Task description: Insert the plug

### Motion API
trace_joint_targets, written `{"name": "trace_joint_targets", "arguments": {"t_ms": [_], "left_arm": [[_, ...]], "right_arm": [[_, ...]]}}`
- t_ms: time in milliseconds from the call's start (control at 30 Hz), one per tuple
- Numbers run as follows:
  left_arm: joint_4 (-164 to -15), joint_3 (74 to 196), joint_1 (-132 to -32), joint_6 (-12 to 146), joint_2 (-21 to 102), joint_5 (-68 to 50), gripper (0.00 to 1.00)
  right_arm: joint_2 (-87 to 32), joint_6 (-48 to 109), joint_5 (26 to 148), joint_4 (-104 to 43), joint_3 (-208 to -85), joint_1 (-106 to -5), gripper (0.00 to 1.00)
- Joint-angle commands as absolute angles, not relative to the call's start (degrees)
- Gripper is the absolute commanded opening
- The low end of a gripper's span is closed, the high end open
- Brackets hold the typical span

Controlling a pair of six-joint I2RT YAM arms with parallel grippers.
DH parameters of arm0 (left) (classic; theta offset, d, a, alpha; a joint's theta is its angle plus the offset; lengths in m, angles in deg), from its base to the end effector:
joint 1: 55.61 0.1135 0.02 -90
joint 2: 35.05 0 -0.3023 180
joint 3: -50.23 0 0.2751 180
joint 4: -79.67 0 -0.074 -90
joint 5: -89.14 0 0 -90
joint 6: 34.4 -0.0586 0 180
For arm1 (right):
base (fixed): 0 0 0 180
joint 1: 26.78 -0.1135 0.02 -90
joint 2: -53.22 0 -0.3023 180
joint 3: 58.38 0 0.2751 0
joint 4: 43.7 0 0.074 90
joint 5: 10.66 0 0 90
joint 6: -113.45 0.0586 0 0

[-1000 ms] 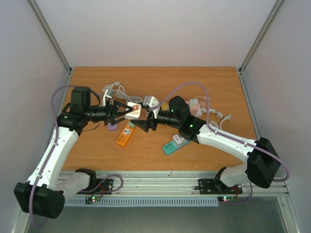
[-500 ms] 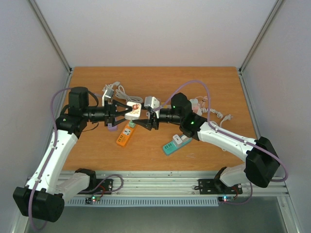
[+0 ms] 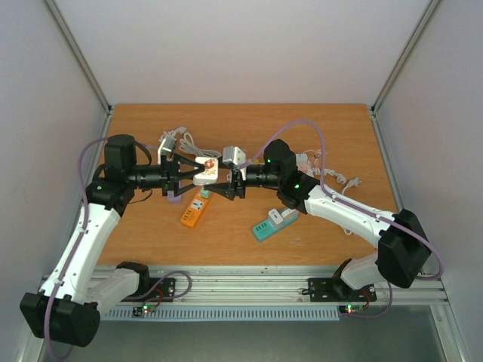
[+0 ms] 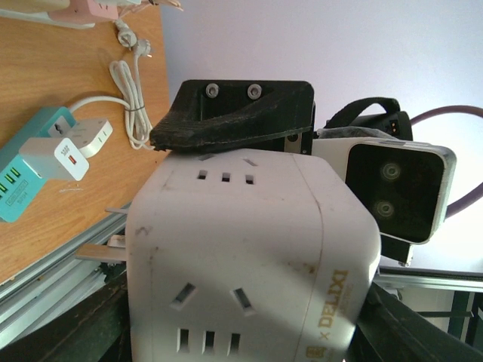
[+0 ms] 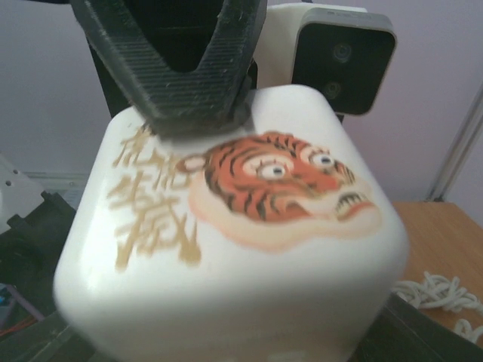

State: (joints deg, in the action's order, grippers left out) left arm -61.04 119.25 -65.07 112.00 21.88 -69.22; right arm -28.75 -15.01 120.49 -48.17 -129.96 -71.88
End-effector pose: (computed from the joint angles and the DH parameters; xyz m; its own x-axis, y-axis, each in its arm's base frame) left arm 0.1973 -0.0881 0.3807 -0.9792 -0.1482 -0.1383 0.1093 0.1887 -0.9759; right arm 0.2309 0.2864 0.3510 0.5621 -0.0994 -0.8211 -0.8247 0.0077 -0.5655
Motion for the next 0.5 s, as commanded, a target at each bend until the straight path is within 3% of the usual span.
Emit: {"name": "trace_joint_targets", "arguments": {"t_ms": [0,67,233,367,467], "left_arm": [[-66.12,118.81,-65.37,112.46,21.72,-69.46,0.66],[-66.25,118.76,-65.37,112.55,21.81,-69.44,0.66],[-63.26,119.67,-65.37,110.68,21.91,-67.81,0.69],[-45.87,125.59,-65.34,98.28,22.32,-57.67,0.84],[-36.27,129.68,-65.28,85.91,22.18,-45.43,0.96]], "right_arm": [[-29.23,-14.78,124.97,-52.07,-132.5,-73.63,0.71],[-29.38,-14.7,125.07,-52.35,-132.5,-73.63,0.69],[-29.19,-15.1,124.01,-51.86,-132.26,-73.35,0.43],[-28.07,-16.32,120.48,-49.07,-131.49,-73.01,0.32],[-26.75,-17.62,116.66,-45.18,-131.15,-73.01,0.31]]}}
